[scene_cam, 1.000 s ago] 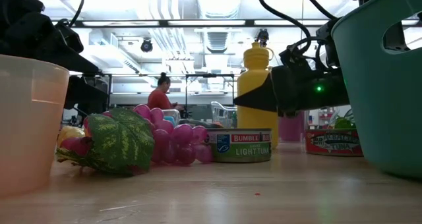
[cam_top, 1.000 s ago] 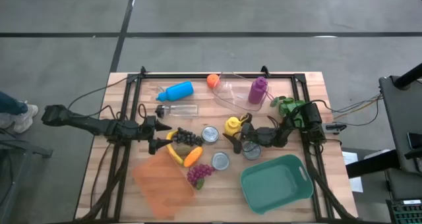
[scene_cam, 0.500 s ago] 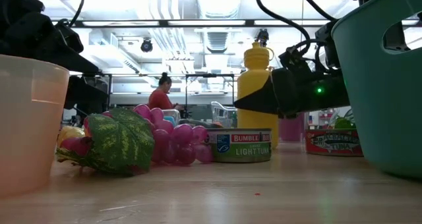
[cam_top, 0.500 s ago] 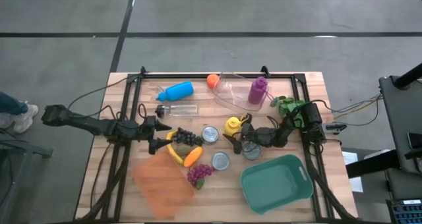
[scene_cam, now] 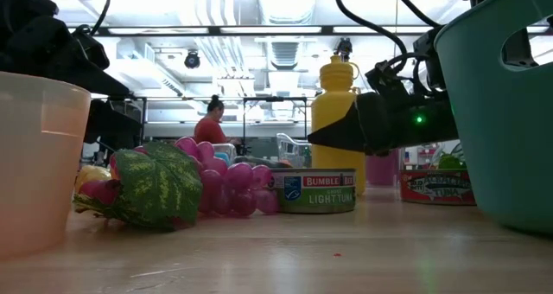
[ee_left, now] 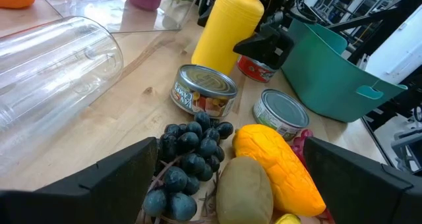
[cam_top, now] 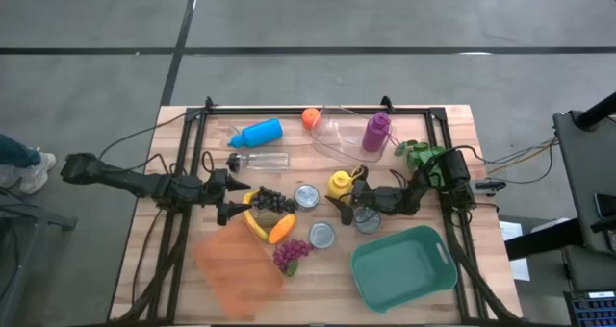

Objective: Pick & Place Food Item
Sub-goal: Put the yellow water bottle into the transparent bin

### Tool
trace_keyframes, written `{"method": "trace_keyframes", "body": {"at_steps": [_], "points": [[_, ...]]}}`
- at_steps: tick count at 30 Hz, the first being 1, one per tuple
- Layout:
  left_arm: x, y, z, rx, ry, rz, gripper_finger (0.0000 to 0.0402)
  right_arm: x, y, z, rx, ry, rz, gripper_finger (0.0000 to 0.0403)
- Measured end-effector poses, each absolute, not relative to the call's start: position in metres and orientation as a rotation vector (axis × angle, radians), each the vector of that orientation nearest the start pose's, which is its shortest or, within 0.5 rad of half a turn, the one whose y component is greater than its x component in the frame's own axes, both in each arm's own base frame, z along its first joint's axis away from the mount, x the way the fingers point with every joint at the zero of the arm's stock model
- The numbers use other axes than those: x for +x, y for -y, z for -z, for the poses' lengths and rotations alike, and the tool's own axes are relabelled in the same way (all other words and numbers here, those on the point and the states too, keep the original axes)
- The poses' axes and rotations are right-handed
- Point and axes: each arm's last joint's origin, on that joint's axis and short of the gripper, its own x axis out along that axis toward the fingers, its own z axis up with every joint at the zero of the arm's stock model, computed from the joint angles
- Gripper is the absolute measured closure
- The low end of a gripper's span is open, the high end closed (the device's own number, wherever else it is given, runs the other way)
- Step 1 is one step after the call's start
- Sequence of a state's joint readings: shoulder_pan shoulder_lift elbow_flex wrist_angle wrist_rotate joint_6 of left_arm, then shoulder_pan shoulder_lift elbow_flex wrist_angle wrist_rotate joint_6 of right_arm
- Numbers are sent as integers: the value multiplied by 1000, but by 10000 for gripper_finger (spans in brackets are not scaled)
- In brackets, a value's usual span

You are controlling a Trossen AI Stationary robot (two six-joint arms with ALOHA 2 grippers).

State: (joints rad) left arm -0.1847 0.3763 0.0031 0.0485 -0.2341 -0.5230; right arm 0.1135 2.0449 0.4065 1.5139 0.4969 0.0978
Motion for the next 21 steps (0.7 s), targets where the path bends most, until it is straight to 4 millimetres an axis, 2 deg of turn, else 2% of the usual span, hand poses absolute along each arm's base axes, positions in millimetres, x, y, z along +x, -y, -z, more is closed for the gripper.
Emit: {"method": "trace_keyframes", "body": {"at_steps": [14, 21], "points": [[115, 15, -136, -451, -297, -131, 18, 276, -18, -78, 56, -101, 390, 56], [115, 15, -137, -451, -296, -131, 18, 276, -18, -79, 63, -89, 390, 15]]}}
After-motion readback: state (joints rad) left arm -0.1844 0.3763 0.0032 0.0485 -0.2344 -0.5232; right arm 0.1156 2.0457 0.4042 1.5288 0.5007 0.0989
